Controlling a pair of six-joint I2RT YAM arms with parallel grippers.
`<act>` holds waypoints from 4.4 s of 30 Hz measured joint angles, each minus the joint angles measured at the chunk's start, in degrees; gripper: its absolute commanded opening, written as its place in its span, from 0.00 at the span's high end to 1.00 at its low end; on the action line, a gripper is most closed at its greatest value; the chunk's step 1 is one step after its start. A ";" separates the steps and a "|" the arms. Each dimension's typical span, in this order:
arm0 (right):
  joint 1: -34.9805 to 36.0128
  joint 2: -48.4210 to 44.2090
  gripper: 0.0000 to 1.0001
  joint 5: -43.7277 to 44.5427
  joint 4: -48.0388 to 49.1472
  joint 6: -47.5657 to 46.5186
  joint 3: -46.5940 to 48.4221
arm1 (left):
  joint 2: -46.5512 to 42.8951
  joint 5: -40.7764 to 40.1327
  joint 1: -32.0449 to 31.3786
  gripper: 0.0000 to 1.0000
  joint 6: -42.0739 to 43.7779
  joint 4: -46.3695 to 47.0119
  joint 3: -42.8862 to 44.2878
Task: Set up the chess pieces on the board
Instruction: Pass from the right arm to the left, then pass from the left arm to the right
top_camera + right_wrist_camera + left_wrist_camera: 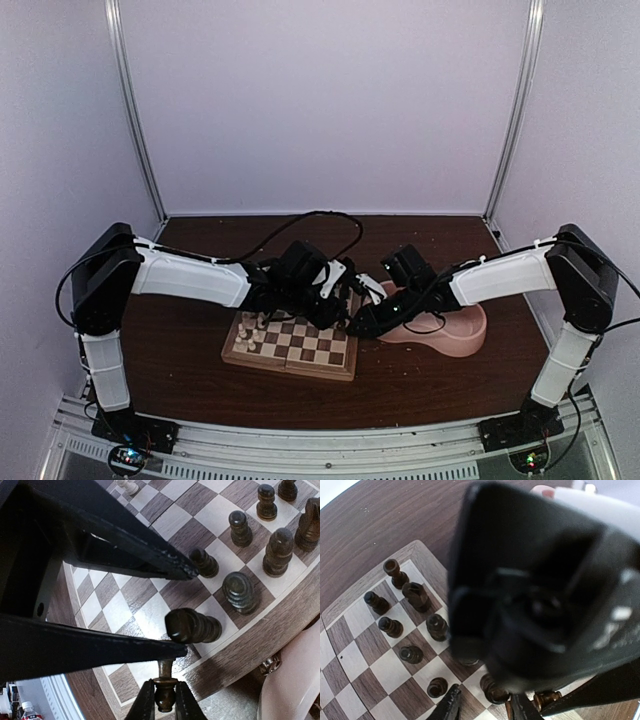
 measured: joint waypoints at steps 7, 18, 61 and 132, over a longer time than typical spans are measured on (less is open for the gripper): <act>0.42 -0.61 0.86 -1.25 0.66 0.02 -0.72 | 0.00 -0.33 0.00 0.66 0.22 -0.02 0.02; 0.79 -4.39 0.85 -2.49 1.31 0.37 -2.78 | -0.48 -0.48 0.00 0.61 0.33 0.15 0.24; 8.66 -11.13 0.88 -14.62 5.99 -3.34 -3.43 | -29.31 25.79 -1.62 0.56 34.99 16.48 -29.00; 8.81 -20.72 0.92 -4.70 33.75 10.67 -16.57 | -27.93 22.18 -1.53 0.99 15.87 40.65 -34.69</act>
